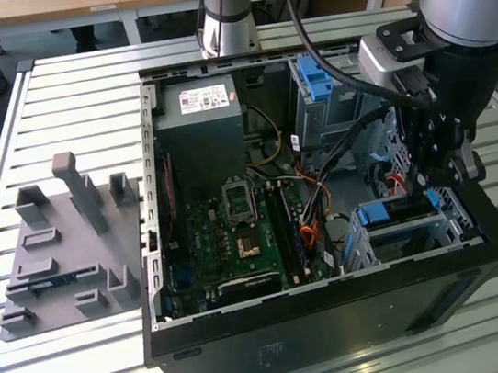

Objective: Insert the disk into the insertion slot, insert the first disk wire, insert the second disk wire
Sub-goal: 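Insert the first disk wire, then insert the second disk wire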

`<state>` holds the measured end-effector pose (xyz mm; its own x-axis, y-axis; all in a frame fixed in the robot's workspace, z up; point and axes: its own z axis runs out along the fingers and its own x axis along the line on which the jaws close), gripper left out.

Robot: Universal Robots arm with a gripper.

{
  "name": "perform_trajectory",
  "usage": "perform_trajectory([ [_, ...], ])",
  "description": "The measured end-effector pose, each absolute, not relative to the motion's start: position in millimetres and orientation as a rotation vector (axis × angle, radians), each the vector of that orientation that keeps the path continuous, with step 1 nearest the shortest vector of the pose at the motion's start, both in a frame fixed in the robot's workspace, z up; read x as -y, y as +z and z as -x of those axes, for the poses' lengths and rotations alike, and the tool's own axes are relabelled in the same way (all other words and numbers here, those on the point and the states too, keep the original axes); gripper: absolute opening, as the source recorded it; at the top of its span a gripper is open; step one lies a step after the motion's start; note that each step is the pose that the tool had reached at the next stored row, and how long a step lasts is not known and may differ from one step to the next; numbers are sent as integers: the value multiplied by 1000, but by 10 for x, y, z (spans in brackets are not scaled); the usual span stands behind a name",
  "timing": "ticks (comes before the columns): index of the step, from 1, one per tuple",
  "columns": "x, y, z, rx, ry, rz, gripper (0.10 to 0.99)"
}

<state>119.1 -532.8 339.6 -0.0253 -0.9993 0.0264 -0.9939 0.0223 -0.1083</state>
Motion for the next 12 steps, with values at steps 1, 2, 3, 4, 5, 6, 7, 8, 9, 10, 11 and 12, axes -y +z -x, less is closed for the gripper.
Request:
perform_trajectory([
  [1, 5328, 3400, -1191, -2205, -147, 2153, 106],
  [2, 5328, 3402, -1191, -2205, -147, 2153, 106],
  [3, 5328, 3405, -1191, -2205, -147, 2153, 106],
  [4, 5329, 3407, -1191, -2205, -147, 2153, 106],
  [5, 5328, 3408, -1191, -2205, -147, 2153, 106],
  [6, 5328, 3410, -1191, -2205, -147, 2153, 106],
  [7, 5328, 3412, -1191, -2205, -147, 2153, 106],
  [8, 5328, 3412, -1191, -2205, -147, 2153, 106],
  [9, 5328, 3414, -1191, -2206, -146, 2154, 106],
  [10, 5328, 3414, -1191, -2206, -146, 2154, 106],
  [11, 5328, 3415, -1191, -2206, -146, 2154, 106],
  [12, 5328, 3416, -1191, -2206, -146, 2154, 106],
])
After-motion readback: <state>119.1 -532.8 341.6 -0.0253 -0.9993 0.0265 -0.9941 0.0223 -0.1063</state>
